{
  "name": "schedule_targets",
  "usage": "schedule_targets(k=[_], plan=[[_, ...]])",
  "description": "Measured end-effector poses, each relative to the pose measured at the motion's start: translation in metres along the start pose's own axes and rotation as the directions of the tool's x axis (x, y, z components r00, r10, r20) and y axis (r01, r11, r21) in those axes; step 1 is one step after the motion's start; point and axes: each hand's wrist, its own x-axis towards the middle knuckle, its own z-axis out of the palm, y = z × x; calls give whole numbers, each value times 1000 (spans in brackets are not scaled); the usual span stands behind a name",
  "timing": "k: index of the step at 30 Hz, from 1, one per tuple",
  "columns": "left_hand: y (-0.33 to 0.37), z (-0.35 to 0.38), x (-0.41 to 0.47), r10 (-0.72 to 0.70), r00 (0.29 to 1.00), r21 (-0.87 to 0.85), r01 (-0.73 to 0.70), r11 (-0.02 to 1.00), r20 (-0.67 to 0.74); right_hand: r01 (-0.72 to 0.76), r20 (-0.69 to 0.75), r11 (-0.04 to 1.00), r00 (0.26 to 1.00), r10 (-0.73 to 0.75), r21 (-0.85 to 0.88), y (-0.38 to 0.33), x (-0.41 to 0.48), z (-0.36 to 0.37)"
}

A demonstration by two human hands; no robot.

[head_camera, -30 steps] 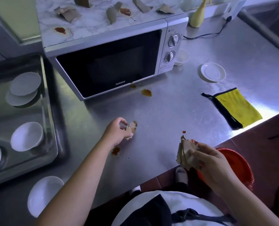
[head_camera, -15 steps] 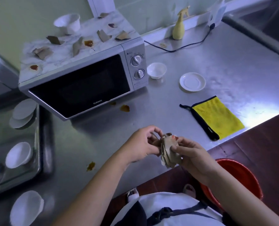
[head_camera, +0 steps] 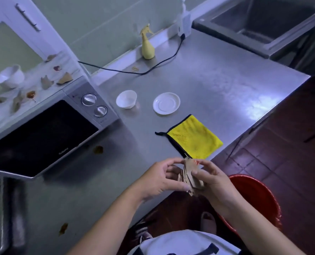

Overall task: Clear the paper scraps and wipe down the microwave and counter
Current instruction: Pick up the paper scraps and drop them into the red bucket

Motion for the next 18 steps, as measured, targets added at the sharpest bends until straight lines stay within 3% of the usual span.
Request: schedule_targets(k=[7,13,18], plan=[[-3,80,58,-77,991,40,81,996,-108,164,-266,973,957,-117,164,-9,-20,-57],[-16,121,81,-178,983,50,176,983,34,182,-440,968,894,-89,175,-3,-49,-88],[-44,141,101,-276,944,90,263,961,182,148,-608,973,794,-9,178,18,-59,-111]])
